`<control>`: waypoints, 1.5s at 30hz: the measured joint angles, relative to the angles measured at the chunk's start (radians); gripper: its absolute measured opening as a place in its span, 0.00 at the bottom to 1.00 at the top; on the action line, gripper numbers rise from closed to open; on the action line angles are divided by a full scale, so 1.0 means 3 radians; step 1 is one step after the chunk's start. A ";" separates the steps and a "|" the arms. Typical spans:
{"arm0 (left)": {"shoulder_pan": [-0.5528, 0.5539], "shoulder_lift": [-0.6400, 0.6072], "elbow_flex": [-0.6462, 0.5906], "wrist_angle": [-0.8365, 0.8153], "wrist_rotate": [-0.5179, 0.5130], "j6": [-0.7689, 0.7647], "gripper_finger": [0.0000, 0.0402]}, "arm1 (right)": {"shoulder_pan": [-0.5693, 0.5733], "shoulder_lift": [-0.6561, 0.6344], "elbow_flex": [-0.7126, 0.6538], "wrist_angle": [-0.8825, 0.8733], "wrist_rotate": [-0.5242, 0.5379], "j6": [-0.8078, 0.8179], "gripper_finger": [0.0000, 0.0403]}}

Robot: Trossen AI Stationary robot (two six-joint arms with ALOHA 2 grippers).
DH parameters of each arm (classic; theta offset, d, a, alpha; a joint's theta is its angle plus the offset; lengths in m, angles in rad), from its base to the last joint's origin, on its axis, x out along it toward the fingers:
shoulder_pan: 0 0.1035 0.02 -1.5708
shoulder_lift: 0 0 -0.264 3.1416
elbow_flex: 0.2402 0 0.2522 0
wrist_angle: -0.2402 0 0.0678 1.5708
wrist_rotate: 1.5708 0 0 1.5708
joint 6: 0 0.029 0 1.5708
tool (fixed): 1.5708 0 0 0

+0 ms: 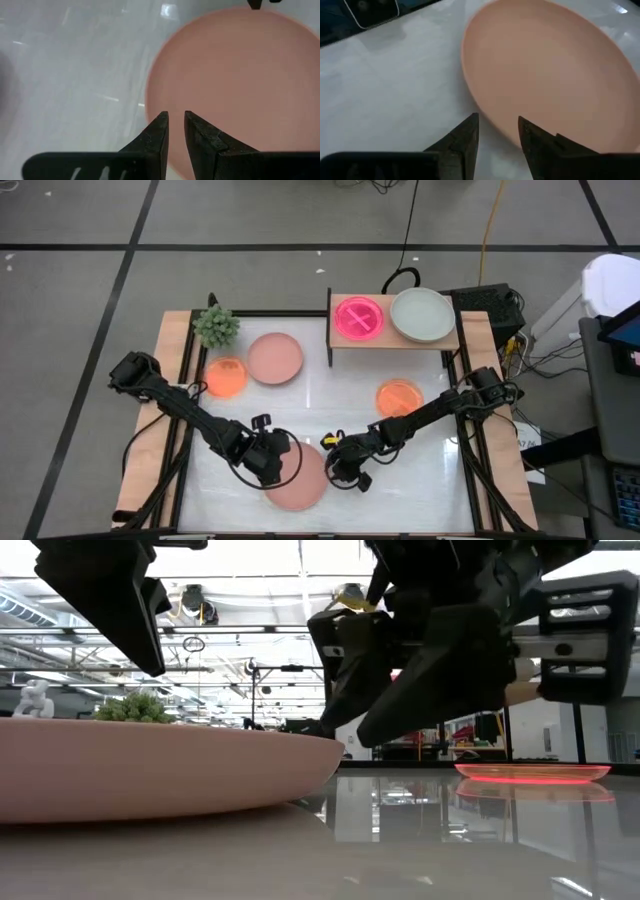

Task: Place and stack plates onto a shelf
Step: Stack the bottom pink plate on top of the gray plate on the shelf

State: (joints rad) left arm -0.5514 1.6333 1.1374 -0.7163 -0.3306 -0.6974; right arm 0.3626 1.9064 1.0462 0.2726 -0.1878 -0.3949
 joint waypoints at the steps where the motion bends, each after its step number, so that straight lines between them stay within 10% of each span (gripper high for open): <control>1: 0.0000 0.0000 0.0000 0.0000 -0.0023 0.0000 0.17 | 0.0003 0.0000 0.0000 -0.0002 0.0005 -0.0036 0.30; 34: 0.0000 0.0003 0.0000 -0.0049 -0.0231 0.0040 0.17 | 0.0035 0.0282 0.0004 0.0297 0.0030 -0.0600 0.02; 45: 0.0000 0.0004 0.0000 -0.0080 -0.0575 0.0127 0.17 | 0.0134 -0.0404 -0.0006 -0.0606 0.0929 -0.0333 0.00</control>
State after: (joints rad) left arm -0.5514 1.6344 1.1374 -0.7402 -0.5032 -0.6593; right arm 0.4029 1.7853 1.0443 0.0907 0.0911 -0.4948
